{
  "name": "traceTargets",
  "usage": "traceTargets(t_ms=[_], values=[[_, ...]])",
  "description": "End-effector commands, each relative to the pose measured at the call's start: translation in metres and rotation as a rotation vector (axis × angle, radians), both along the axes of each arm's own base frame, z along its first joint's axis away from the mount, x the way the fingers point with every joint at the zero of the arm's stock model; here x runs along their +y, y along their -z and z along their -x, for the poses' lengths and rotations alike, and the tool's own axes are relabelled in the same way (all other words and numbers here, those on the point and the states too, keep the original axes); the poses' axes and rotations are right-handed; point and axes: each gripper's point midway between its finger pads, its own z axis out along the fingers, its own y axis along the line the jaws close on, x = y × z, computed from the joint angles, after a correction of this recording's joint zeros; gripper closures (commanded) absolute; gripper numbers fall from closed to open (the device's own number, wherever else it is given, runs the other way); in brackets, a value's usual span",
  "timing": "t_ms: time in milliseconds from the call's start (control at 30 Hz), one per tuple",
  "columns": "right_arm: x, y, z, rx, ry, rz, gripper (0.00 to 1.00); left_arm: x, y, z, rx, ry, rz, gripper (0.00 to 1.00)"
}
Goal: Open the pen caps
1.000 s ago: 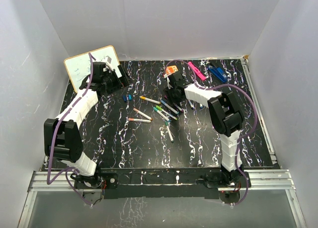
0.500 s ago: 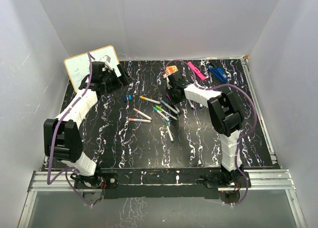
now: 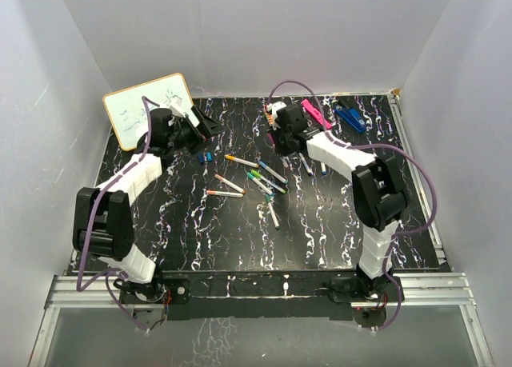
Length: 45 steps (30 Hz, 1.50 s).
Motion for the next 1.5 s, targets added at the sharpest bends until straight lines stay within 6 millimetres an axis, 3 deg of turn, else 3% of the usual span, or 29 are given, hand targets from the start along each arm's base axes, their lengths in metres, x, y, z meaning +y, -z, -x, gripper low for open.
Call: traceTargets(t_ms=[0,233,533,1033,1467], values=[[0.031,-0.072,-0.005,-0.131,-0.083,-0.173,1.00,-0.033,-0.027,0.000,-0.053,0.082,0.114,0.08],[0.069,-0.100,0.016,-0.125,-0.171,-0.317,1.00,-0.063,-0.024,-0.003,-0.035,0.130,0.119,0.11],[0.099,-0.124,0.034,-0.134,-0.245,-0.398,1.00,-0.079,-0.019,-0.006,-0.023,0.152,0.123,0.15],[0.117,-0.147,0.041,-0.150,-0.273,-0.477,1.00,-0.090,-0.012,0.002,-0.009,0.176,0.127,0.26],[0.123,-0.163,0.044,-0.160,-0.284,-0.528,1.00,-0.091,-0.007,0.000,-0.008,0.167,0.129,0.53]])
